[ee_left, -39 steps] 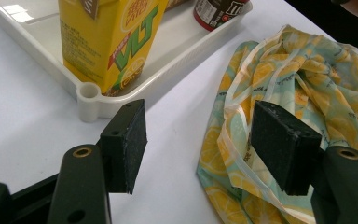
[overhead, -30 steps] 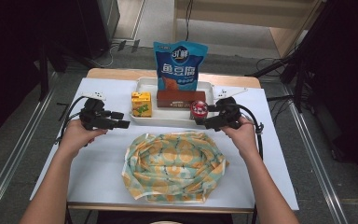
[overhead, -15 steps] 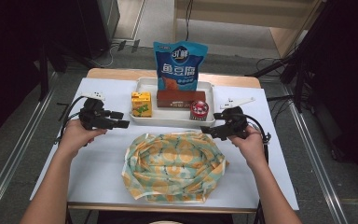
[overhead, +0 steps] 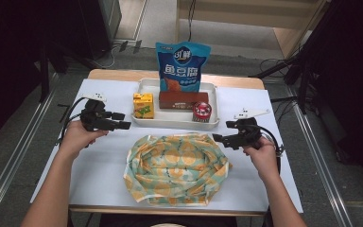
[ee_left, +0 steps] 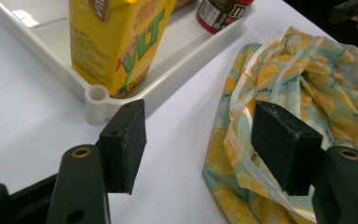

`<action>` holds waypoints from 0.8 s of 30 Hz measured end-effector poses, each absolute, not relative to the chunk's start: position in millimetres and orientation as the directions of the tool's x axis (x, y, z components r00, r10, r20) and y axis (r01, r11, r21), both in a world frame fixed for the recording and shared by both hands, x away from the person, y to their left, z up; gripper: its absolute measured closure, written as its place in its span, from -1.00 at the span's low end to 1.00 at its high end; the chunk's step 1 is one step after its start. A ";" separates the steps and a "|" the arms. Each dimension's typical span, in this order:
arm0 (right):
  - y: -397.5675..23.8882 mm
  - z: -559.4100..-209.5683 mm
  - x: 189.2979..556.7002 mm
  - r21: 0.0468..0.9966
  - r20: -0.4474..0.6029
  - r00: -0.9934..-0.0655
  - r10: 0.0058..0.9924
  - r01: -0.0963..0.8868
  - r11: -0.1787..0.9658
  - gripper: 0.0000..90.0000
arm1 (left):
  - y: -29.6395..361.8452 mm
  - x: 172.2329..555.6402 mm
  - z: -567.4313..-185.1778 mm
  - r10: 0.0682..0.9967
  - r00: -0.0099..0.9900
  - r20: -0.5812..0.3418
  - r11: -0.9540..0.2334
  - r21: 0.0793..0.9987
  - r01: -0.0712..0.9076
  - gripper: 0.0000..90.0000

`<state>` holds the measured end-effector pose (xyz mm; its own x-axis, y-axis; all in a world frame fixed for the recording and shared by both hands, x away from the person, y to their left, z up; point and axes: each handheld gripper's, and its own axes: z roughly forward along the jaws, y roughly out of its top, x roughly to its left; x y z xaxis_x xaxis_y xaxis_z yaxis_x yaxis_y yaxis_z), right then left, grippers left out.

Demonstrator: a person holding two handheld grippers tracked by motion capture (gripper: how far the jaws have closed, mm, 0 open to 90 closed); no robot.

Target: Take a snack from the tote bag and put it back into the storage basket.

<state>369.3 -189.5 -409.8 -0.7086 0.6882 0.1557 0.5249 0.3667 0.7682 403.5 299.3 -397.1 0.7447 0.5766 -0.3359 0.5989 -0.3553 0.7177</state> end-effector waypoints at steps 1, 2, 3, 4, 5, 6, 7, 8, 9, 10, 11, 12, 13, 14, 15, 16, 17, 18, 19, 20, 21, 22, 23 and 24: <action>-191.3 -410.7 368.4 0.771 0.154 -0.710 0.687 0.522 0.366 -0.55 | 299.5 403.3 -397.1 0.578 0.744 -0.336 -0.354 0.717 0.600 -0.20; -193.0 -411.8 367.6 0.772 0.155 -0.714 0.683 0.518 0.367 -0.55 | 299.4 403.2 -397.3 0.577 0.745 -0.336 -0.357 0.716 0.600 -0.20; -194.5 -412.9 366.4 0.771 0.153 -0.714 0.683 0.519 0.370 -0.55 | 299.2 402.8 -397.6 0.578 0.745 -0.334 -0.357 0.717 0.598 -0.20; -196.0 -414.1 365.2 0.770 0.150 -0.715 0.683 0.518 0.373 -0.55 | 298.9 402.3 -397.6 0.581 0.743 -0.331 -0.355 0.718 0.598 -0.20; -197.3 -415.3 364.2 0.772 0.144 -0.716 0.683 0.514 0.375 -0.55 | 299.3 402.0 -397.6 0.580 0.746 -0.327 -0.360 0.719 0.595 -0.20; -198.5 -416.3 362.8 0.770 0.147 -0.715 0.683 0.516 0.375 -0.55 | 299.5 401.0 -397.7 0.582 0.745 -0.326 -0.360 0.719 0.595 -0.20; -199.8 -417.4 361.6 0.770 0.150 -0.716 0.682 0.517 0.374 -0.55 | 300.3 399.3 -398.6 0.582 0.746 -0.324 -0.357 0.722 0.592 -0.20; -201.0 -419.1 360.8 0.773 0.143 -0.720 0.679 0.510 0.377 -0.55 | 301.0 398.5 -399.4 0.581 0.747 -0.323 -0.358 0.723 0.591 -0.20; -201.2 -419.8 360.1 0.772 0.145 -0.718 0.681 0.513 0.376 -0.55 | 301.6 397.3 -400.8 0.581 0.745 -0.329 -0.358 0.718 0.597 -0.20; -201.3 -420.9 359.8 0.773 0.141 -0.719 0.681 0.510 0.378 -0.54 | 302.4 396.6 -402.3 0.588 0.741 -0.324 -0.363 0.713 0.600 -0.20; -201.4 -421.5 359.8 0.773 0.135 -0.719 0.682 0.507 0.382 -0.54 | 302.9 396.1 -403.8 0.589 0.740 -0.325 -0.368 0.707 0.604 -0.20; -201.4 -422.0 359.7 0.772 0.134 -0.717 0.684 0.508 0.382 -0.54 | 303.6 396.3 -404.7 0.593 0.738 -0.322 -0.377 0.699 0.608 -0.20; -201.4 -422.8 360.0 0.772 0.134 -0.717 0.685 0.508 0.381 -0.54 | 304.3 396.7 -405.0 0.594 0.738 -0.319 -0.376 0.701 0.606 -0.20; -201.2 -423.5 360.1 0.771 0.137 -0.718 0.683 0.510 0.382 -0.54 | 304.9 397.2 -405.0 0.595 0.735 -0.327 -0.365 0.704 0.609 -0.20; -201.0 -424.1 359.8 0.767 0.138 -0.716 0.685 0.515 0.384 -0.54 | 305.4 397.7 -404.7 0.594 0.733 -0.331 -0.360 0.705 0.611 -0.20; -201.0 -424.6 359.8 0.766 0.137 -0.716 0.685 0.515 0.385 -0.54 | 305.5 398.0 -404.6 0.592 0.733 -0.335 -0.356 0.707 0.611 -0.20; -200.9 -425.3 360.1 0.767 0.138 -0.718 0.683 0.514 0.385 -0.54 | 305.3 398.0 -404.6 0.593 0.734 -0.331 -0.357 0.709 0.608 -0.20; -201.1 -426.0 360.5 0.767 0.136 -0.719 0.682 0.512 0.387 -0.54 | 305.0 398.2 -405.0 0.589 0.738 -0.329 -0.362 0.709 0.605 -0.20; -201.2 -426.7 360.7 0.765 0.137 -0.717 0.684 0.516 0.387 -0.53 | 304.6 398.4 -405.4 0.588 0.737 -0.332 -0.361 0.708 0.607 -0.20; -201.3 -427.4 361.2 0.763 0.143 -0.716 0.683 0.519 0.384 -0.53 | 304.5 398.6 -405.8 0.587 0.738 -0.333 -0.365 0.705 0.608 -0.20; -201.5 -427.9 361.5 0.759 0.146 -0.714 0.684 0.524 0.385 -0.53 | 304.6 398.7 -406.1 0.588 0.738 -0.331 -0.368 0.703 0.608 -0.20; -201.3 -428.5 361.8 0.757 0.148 -0.713 0.686 0.528 0.386 -0.53 | 304.7 398.9 -406.2 0.589 0.736 -0.333 -0.366 0.702 0.611 -0.20; -201.3 -429.1 362.1 0.755 0.146 -0.714 0.685 0.528 0.389 -0.53 | 304.8 399.0 -406.3 0.590 0.734 -0.336 -0.362 0.703 0.612 -0.20; -201.3 -429.5 362.4 0.753 0.147 -0.714 0.685 0.530 0.390 -0.53 | 305.0 399.0 -406.0 0.590 0.735 -0.334 -0.362 0.704 0.611 -0.20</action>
